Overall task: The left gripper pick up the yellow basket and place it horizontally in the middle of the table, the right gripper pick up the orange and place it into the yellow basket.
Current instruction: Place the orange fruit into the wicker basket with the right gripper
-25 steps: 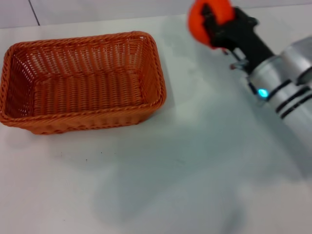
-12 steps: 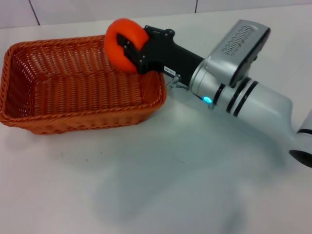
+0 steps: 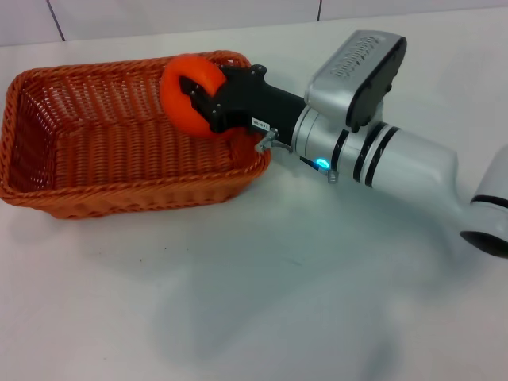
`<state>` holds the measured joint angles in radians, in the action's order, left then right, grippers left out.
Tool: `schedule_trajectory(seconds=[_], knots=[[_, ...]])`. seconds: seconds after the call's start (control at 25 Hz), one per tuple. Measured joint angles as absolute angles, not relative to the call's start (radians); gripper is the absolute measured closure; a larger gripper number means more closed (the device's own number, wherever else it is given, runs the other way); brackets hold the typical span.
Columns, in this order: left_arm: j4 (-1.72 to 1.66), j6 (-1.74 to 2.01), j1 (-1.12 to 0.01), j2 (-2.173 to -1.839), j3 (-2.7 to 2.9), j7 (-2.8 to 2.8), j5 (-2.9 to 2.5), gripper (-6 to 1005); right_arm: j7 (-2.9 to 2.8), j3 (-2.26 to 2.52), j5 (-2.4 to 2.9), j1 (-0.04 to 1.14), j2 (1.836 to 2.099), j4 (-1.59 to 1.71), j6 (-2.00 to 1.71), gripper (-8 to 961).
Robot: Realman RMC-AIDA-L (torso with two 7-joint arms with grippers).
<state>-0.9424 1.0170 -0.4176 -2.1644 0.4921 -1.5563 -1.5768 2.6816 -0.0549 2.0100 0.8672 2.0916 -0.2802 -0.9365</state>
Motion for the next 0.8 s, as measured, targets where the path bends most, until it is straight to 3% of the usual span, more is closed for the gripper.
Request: schedule_trajectory(seconds=[0.48, 0.72, 0.8], knots=[[-0.93, 1.017, -0.418, -2.164, 0.491, -1.533, -1.577, 112, 2.541, -0.063, 2.104, 0.927, 2.091, -0.245, -0.874, 806], [-0.929, 1.013, -0.422, -2.164, 0.491, -1.528, -1.577, 111, 2.528, -0.077, 2.105, 0.933, 2.09, -0.235, -0.888, 843], [-0.929, 1.008, -0.424, -2.164, 0.49, -1.528, -1.577, 111, 2.528, -0.091, 2.105, 0.933, 2.09, -0.23, -0.899, 816]])
